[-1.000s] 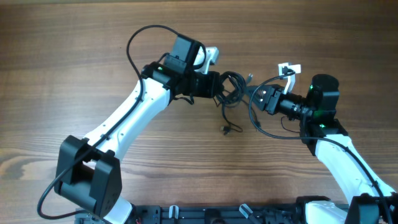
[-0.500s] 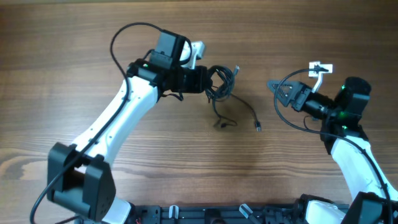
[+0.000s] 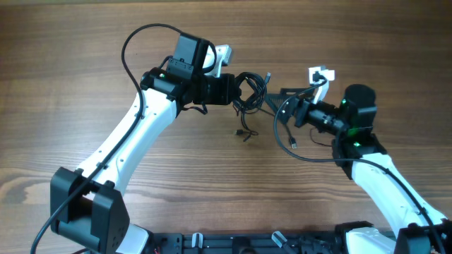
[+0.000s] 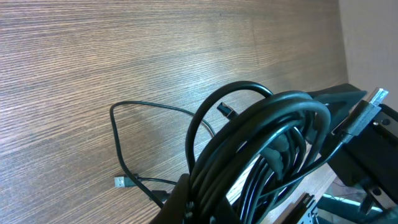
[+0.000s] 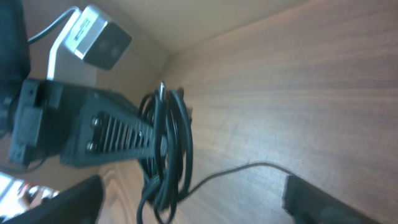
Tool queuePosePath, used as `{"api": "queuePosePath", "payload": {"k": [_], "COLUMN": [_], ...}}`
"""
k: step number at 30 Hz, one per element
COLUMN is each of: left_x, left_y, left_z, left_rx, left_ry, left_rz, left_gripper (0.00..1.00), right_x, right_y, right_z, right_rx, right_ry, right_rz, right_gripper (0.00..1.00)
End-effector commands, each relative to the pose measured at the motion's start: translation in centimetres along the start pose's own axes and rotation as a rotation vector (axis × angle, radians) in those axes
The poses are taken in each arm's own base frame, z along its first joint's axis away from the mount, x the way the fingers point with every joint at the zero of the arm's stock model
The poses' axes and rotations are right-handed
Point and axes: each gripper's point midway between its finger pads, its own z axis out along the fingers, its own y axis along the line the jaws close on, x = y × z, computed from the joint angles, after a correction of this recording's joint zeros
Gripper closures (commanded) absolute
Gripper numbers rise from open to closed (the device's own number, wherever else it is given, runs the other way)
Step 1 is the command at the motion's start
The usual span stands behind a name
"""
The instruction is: Untangle cables
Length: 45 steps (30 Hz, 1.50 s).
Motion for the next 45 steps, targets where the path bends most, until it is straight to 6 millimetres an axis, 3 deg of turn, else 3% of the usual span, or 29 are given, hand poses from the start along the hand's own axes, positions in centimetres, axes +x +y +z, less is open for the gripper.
{"api": "queuePosePath", "payload": {"k": [1,5,9,17,19,21,24,29,34,35,36,37,40,43,44,45], "left_x": [-0.4,0.1,1.0,1.0,0.9,0.6,0.3,-0.2,0.3,0.5,0.7,0.8,1.2,1.5,1.6,1.7], "left_y": [-1.0,-1.8,-3.1,-3.3,-3.1,-2.5,-1.7,-0.9,-0.6,-0.6,-0.6,-0.7,-0.8,-0.9,-0.9,-0.8], "left_z": [-0.8,-0.4,0.2,0.2,0.2,0.3,0.2,0.2,0.9,1.0,1.1,1.1,1.3,1.3,1.3,1.3], "left_rx": [0.023,0.033,0.048,0.05,0.042,0.004,-0.045,-0.091,-0.094,-0.095,-0.096,-0.097,-0.097,-0.098,-0.1,-0.102], "left_ry": [-0.022,-0.008,0.015,0.014,0.011,-0.004,-0.023,-0.044,-0.018,-0.012,-0.004,0.0,0.013,0.023,0.026,0.03], "left_rz": [0.037,0.054,0.083,0.088,0.087,0.087,0.086,0.087,0.076,0.074,0.071,0.071,0.073,0.073,0.071,0.07], "left_gripper": [0.96,0.96,0.96,0.96,0.96,0.96,0.96,0.96,0.96,0.96,0.96,0.96,0.96,0.96,0.96,0.96], "right_x": [-0.7,-0.3,-0.2,0.9,1.6,2.1,2.4,2.3,0.1,-0.6,-1.6,-2.3,-4.0,-5.5,-5.9,-6.2], "right_y": [0.2,1.3,1.8,1.7,2.4,3.1,3.6,6.1,8.5,8.7,8.8,8.6,7.0,5.6,5.2,4.4], "right_z": [1.0,2.5,3.7,4.0,3.9,3.7,2.8,-0.7,-1.9,-1.9,-1.8,-1.7,-1.0,-0.7,-0.7,-0.7], "right_rx": [0.043,-0.01,-0.054,-0.078,-0.122,-0.17,-0.238,-0.471,-0.54,-0.537,-0.521,-0.502,-0.411,-0.341,-0.325,-0.289], "right_ry": [-0.048,-0.046,-0.064,-0.015,0.021,0.05,0.09,0.18,0.125,0.096,0.049,0.014,-0.076,-0.153,-0.174,-0.199], "right_rz": [-0.042,-0.089,-0.128,-0.107,-0.105,-0.104,-0.077,-0.088,-0.134,-0.135,-0.125,-0.112,-0.019,0.052,0.055,0.052], "right_gripper": [0.16,0.25,0.61,0.67,0.76,0.94,0.96,0.96,0.95,0.93,0.77,0.69,0.53,0.23,0.02,0.0]}}
